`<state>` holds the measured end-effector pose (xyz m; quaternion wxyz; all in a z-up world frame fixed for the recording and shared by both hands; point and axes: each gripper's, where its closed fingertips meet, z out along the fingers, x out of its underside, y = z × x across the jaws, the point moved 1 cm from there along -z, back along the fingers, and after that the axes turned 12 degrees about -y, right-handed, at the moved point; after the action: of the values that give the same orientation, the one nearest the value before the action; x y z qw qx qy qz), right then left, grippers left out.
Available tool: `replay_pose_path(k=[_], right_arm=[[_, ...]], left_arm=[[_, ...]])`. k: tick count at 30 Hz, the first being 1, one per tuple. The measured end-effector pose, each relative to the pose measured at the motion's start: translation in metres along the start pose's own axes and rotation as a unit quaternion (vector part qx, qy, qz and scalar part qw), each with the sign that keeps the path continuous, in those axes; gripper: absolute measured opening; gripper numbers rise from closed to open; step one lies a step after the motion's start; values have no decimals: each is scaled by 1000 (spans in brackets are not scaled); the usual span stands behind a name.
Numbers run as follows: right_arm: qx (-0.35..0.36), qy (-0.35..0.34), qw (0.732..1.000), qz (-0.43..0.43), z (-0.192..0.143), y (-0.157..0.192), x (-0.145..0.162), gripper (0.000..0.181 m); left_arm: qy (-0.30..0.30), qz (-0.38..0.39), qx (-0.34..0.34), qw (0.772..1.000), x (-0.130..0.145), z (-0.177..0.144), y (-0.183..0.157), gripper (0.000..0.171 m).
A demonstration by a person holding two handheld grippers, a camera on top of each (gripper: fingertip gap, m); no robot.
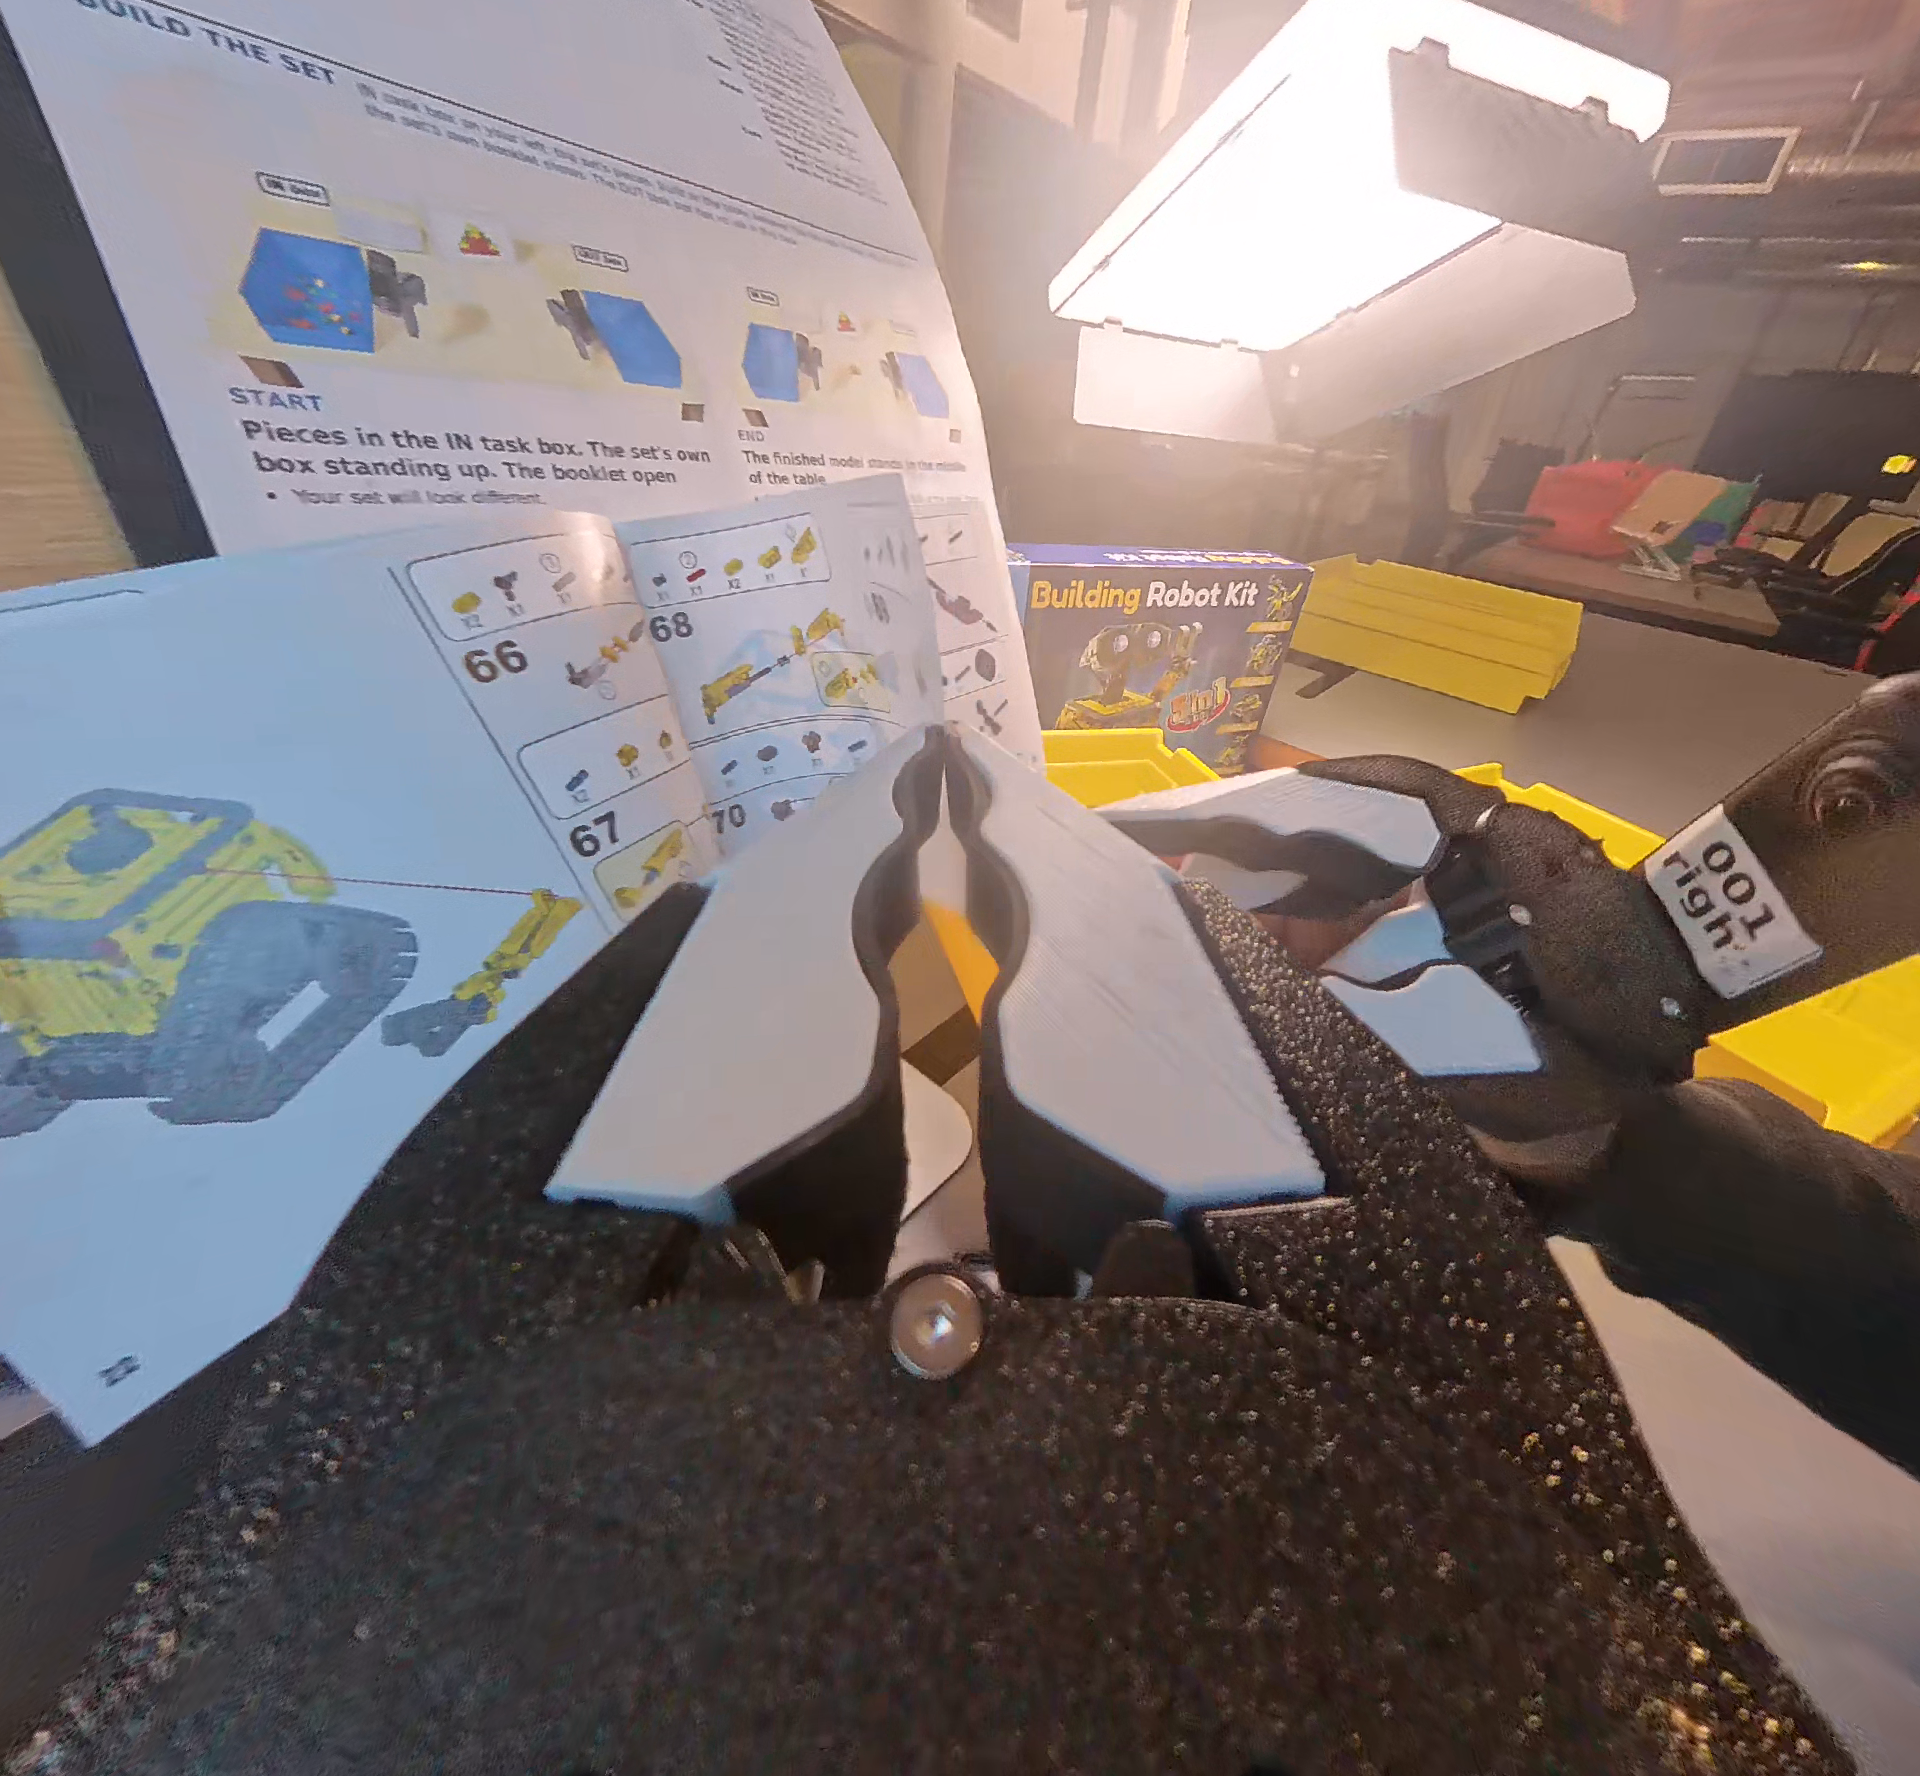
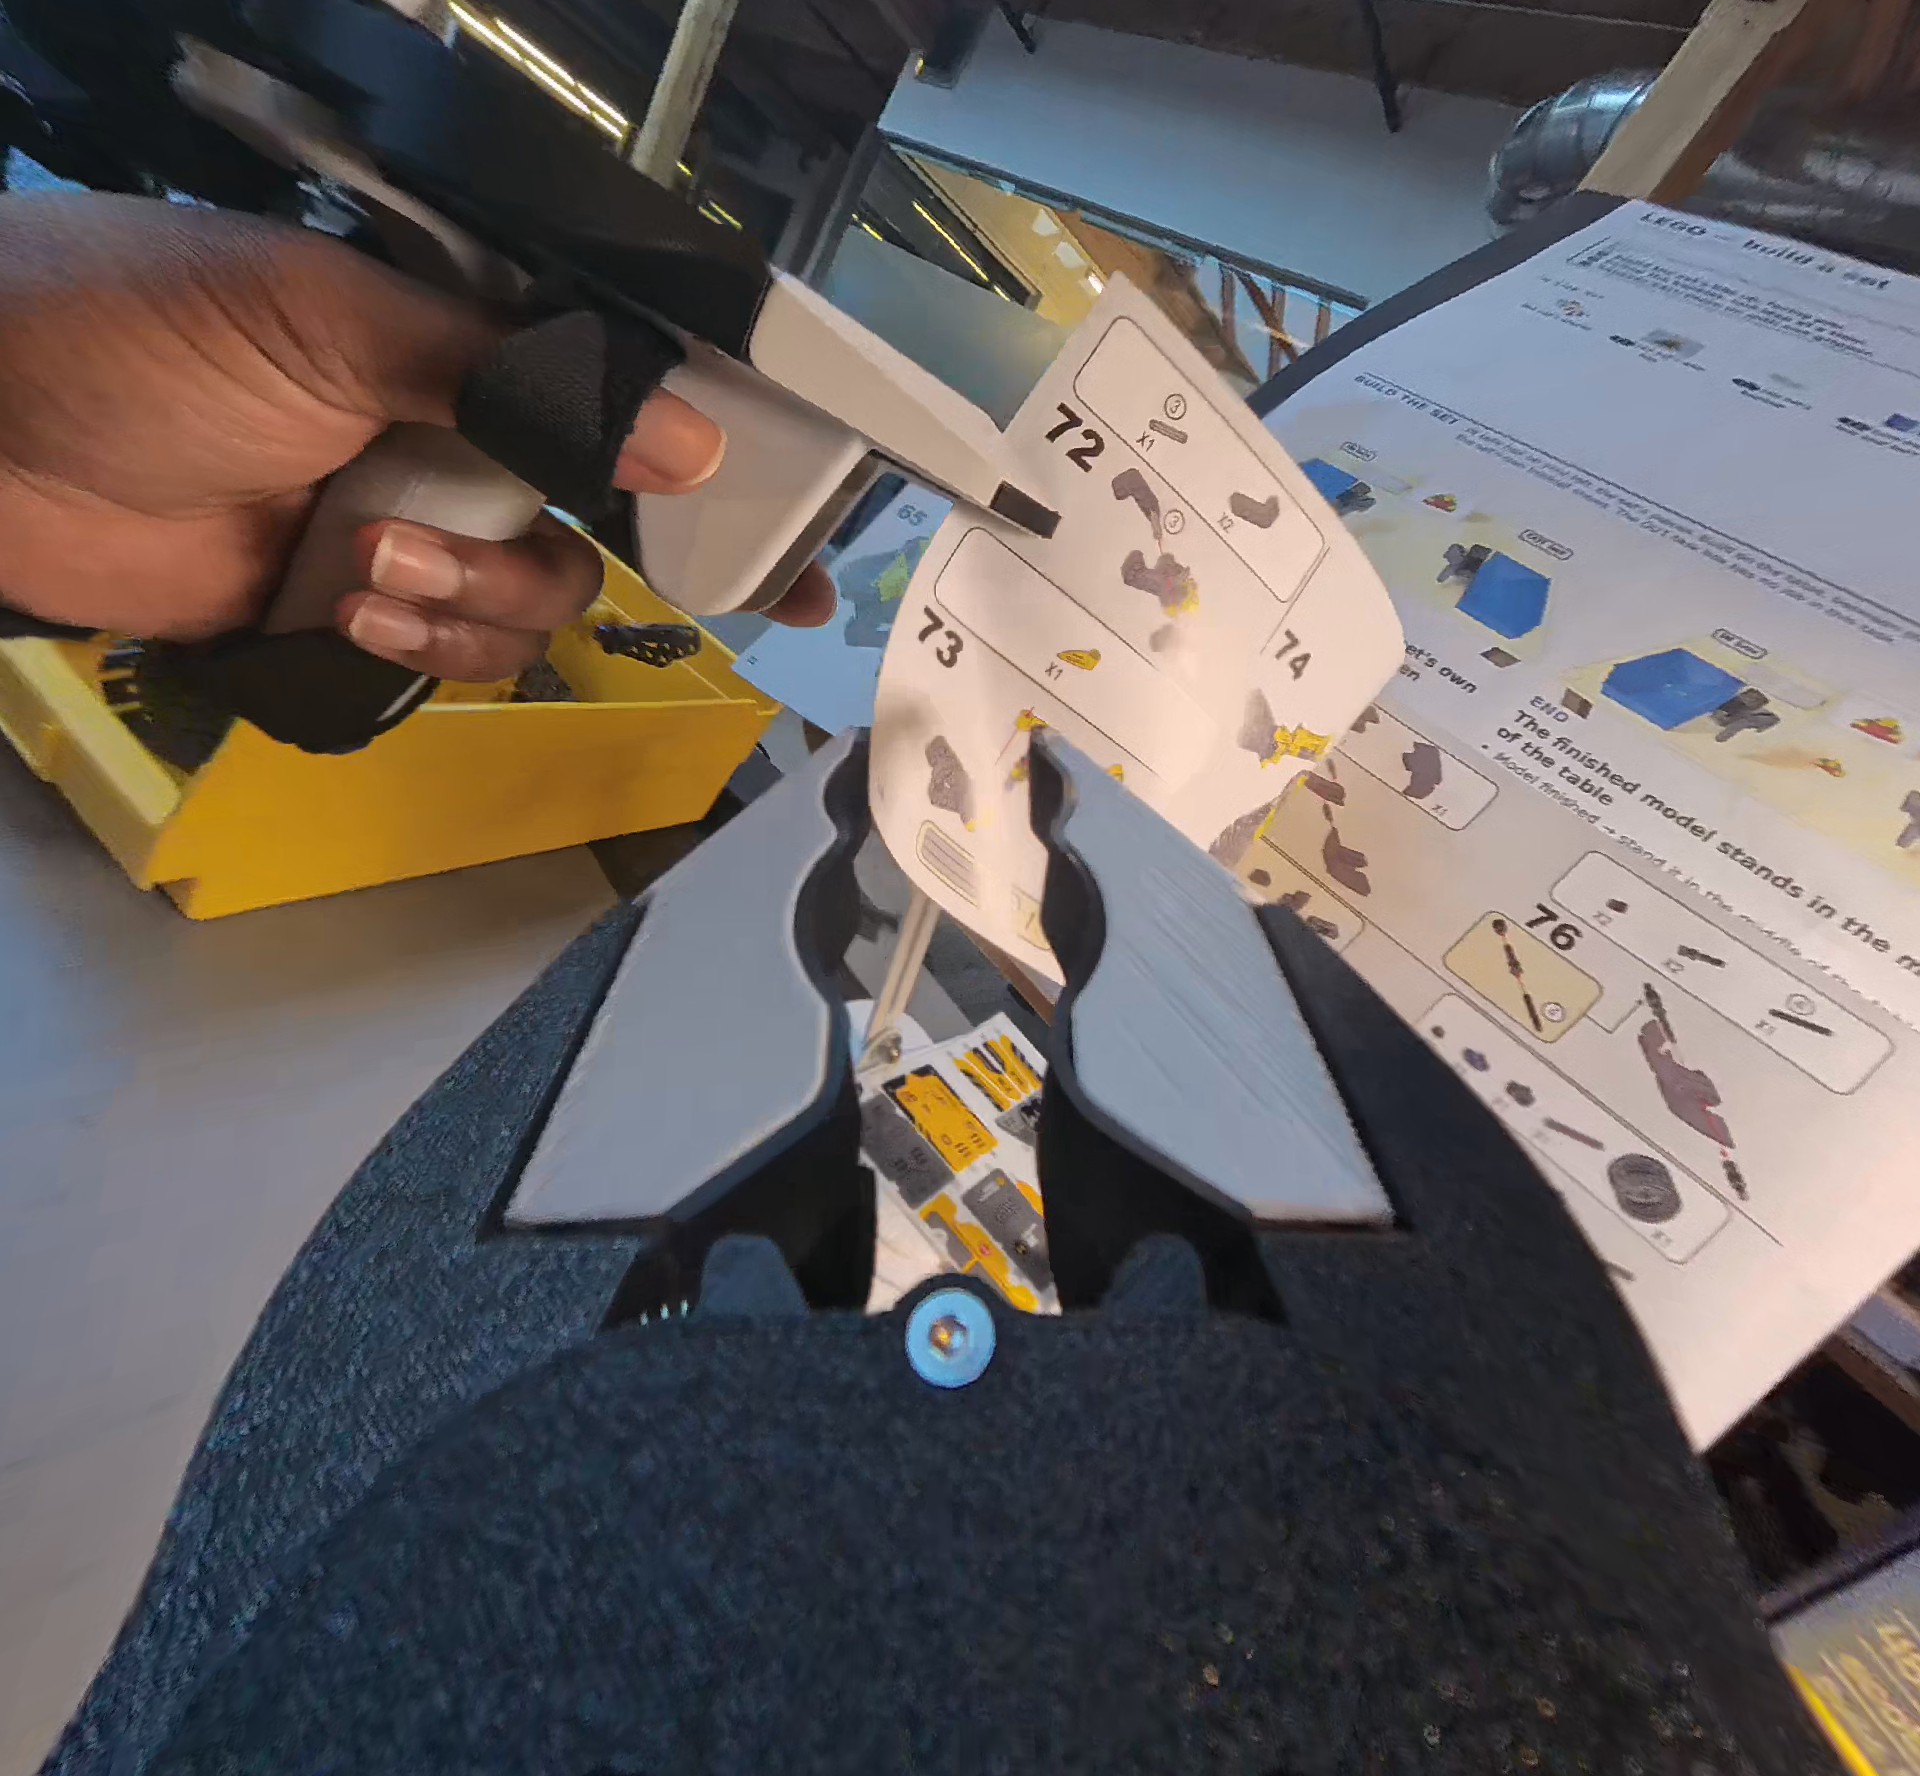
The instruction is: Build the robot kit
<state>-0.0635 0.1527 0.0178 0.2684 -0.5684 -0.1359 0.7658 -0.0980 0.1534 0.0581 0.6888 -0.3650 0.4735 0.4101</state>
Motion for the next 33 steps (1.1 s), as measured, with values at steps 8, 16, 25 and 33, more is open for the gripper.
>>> replay_pose_path(k=[8, 16, 25, 33], right_arm=[[10, -20, 991, 130, 3, -22, -12, 58], [2, 22, 995, 102, 18, -6, -4, 53], [2, -39, 976, 212, -11, -36, -7, 19], [-26, -66, 963, 260, -14, -41, -7, 19]], left_arm=[[16, 25, 4, 1000, -8, -8, 11, 0], [27, 28, 91, 995, 8, 2, -35, 0], [-14, -5, 110, 994, -1, 6, -26, 38], [21, -132, 166, 977, 25, 47, -31, 32]])
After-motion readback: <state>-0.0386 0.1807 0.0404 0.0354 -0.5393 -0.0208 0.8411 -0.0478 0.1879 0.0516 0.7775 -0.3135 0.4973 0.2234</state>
